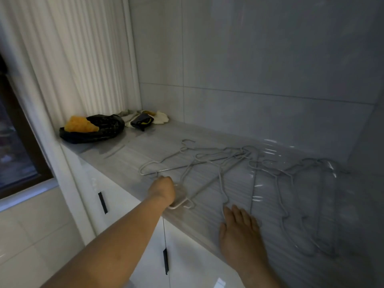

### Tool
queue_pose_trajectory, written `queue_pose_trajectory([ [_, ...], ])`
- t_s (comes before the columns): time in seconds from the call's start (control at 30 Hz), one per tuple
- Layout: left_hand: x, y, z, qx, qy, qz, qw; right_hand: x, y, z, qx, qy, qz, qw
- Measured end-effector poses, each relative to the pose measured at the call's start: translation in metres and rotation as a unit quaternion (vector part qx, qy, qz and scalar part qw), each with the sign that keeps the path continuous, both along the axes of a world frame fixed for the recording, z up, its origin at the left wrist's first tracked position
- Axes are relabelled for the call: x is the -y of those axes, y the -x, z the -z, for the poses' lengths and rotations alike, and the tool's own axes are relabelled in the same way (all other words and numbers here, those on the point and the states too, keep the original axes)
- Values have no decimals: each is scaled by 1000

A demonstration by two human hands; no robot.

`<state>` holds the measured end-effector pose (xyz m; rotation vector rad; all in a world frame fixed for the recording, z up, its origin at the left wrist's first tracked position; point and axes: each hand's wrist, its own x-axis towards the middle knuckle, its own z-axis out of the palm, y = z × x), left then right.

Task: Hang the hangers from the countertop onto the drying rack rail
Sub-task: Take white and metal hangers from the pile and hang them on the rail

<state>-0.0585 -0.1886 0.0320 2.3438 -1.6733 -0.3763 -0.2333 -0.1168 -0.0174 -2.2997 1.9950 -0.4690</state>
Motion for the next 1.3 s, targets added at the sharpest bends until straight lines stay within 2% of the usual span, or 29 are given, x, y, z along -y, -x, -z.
queue_pose_trajectory([
  [0.13,0,-7,-6,-174,29,-40,984,-1,1,1,-10,16,-9,1000],
  [0.2,-6,-13,-10,-312,54,-61,946,-1,1,0,-8,14,-13,1000],
  [0.27,-19,-21,-16,-411,79,-88,904,0,3,2,-18,11,-15,1000],
  [0.33,-34,-30,-27,-441,93,-100,887,4,3,5,-32,21,-8,999],
  [0.43,-58,-49,-42,-418,129,-117,892,9,2,10,-22,51,11,998],
  [0.5,-75,-65,-49,-428,148,-145,880,8,1,12,-21,62,16,998],
  [0.63,-114,-96,-59,-523,202,-200,804,4,2,10,-28,42,6,999],
  [0.7,-134,-105,-60,-501,238,-205,807,-3,2,3,-41,30,4,999],
  [0.8,-164,-111,-62,-342,291,-189,873,-11,3,-13,-97,25,13,995],
  [0.83,-175,-113,-65,-306,306,-179,883,-13,5,-15,-113,26,2,993],
  [0.93,-209,-120,-79,-258,327,-168,893,-24,5,-26,-87,34,0,996],
  [1.0,-232,-127,-89,-237,340,-162,896,-29,-5,-38,-59,110,-5,992],
  [1.07,-260,-133,-98,-224,354,-168,892,-34,-21,-48,-18,183,-54,981],
  [1.13,-293,-143,-104,-201,367,-179,891,-50,-48,-67,20,201,-117,972],
  [1.3,-410,-171,-121,-143,403,-218,878,-119,-132,-123,78,320,-261,907],
])
